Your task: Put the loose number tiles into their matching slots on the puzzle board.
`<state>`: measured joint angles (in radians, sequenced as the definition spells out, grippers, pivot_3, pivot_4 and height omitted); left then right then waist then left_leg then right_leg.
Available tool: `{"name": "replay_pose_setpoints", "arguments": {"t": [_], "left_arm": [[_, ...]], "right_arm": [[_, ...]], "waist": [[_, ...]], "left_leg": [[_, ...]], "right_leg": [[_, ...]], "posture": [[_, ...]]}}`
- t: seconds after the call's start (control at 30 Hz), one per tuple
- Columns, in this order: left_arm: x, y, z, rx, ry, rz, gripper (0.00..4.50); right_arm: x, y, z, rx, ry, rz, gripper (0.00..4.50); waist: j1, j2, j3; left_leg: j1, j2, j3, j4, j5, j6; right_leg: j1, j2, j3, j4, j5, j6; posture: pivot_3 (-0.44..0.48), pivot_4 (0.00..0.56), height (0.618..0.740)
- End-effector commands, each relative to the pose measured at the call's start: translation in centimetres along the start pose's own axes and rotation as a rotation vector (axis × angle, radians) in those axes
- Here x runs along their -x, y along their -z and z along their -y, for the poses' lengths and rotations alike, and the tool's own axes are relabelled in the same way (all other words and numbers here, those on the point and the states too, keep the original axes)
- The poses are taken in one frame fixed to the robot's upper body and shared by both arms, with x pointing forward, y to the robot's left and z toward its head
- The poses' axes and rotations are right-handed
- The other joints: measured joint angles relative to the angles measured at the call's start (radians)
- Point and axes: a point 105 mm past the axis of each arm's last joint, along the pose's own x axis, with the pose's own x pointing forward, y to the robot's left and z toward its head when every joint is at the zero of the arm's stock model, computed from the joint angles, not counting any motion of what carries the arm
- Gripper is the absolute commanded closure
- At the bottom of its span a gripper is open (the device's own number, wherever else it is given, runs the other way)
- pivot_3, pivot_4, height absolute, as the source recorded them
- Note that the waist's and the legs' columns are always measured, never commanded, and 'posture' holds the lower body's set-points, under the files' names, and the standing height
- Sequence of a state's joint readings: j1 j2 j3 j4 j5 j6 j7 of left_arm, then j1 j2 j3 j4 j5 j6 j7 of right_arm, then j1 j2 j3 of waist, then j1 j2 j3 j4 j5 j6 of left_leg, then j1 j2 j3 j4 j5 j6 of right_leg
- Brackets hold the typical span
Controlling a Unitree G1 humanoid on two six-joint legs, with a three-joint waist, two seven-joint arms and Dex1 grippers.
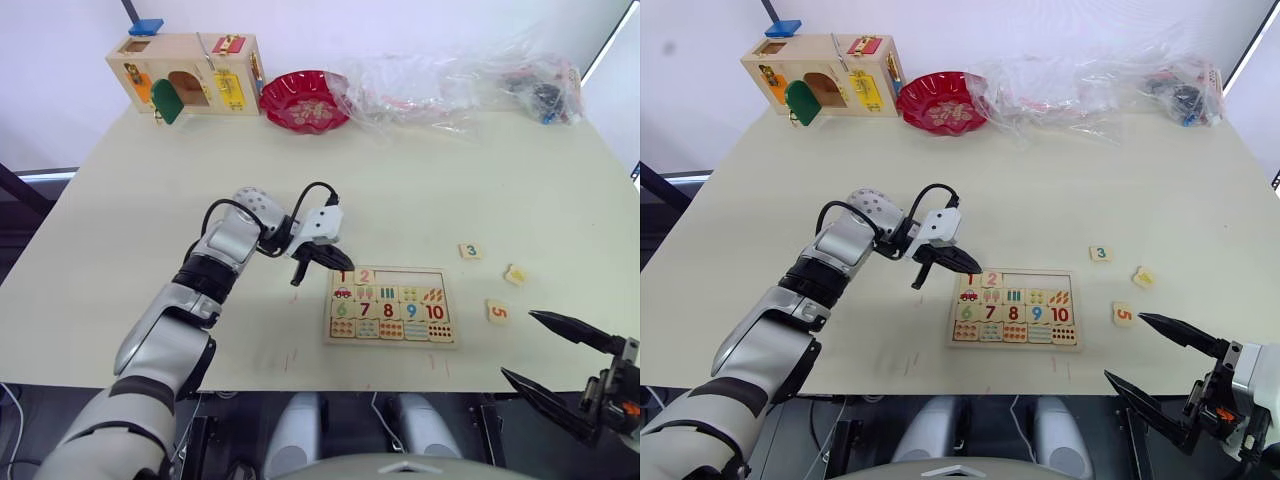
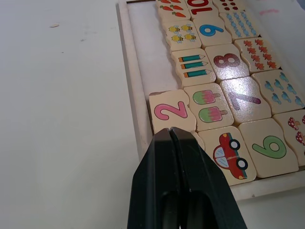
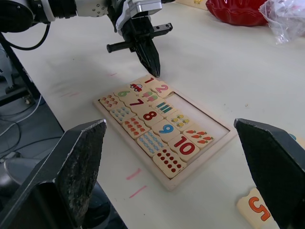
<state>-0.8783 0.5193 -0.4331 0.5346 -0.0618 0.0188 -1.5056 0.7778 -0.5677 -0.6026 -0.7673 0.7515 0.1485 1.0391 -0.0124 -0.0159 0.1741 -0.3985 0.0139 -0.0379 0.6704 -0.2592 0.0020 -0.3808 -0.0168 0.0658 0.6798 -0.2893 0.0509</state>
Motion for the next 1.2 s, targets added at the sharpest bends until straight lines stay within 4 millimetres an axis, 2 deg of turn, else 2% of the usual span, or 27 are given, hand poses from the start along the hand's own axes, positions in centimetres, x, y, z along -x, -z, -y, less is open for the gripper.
{"name": "replay_pose_setpoints", "arguments": {"t": [0.03,1.2], "left_arm": [[0.6,-0.1,-0.1,-0.014,-0.017,0.005,4.47],[-0.7,-0.6,0.3,-0.037,0.02,0.008,4.47]], "right_arm": [[-0.2,-0.7,-0.4,0.019,-0.016,0.018,0.0],[0.0,-0.6,-0.5,0.017,-0.011,0.016,0.0]], "waist": [[0.0,0.0,0.0],[0.0,0.0,0.0]], "left_leg": [[0.0,0.0,0.0,0.0,0.0,0.0],[0.0,0.0,0.0,0.0,0.0,0.0]], "right_leg": [[0.0,0.0,0.0,0.0,0.0,0.0],[0.0,0.0,0.0,0.0,0.0,0.0]], "posture": [[0.0,0.15,0.74],[0.0,0.15,0.74]]}}
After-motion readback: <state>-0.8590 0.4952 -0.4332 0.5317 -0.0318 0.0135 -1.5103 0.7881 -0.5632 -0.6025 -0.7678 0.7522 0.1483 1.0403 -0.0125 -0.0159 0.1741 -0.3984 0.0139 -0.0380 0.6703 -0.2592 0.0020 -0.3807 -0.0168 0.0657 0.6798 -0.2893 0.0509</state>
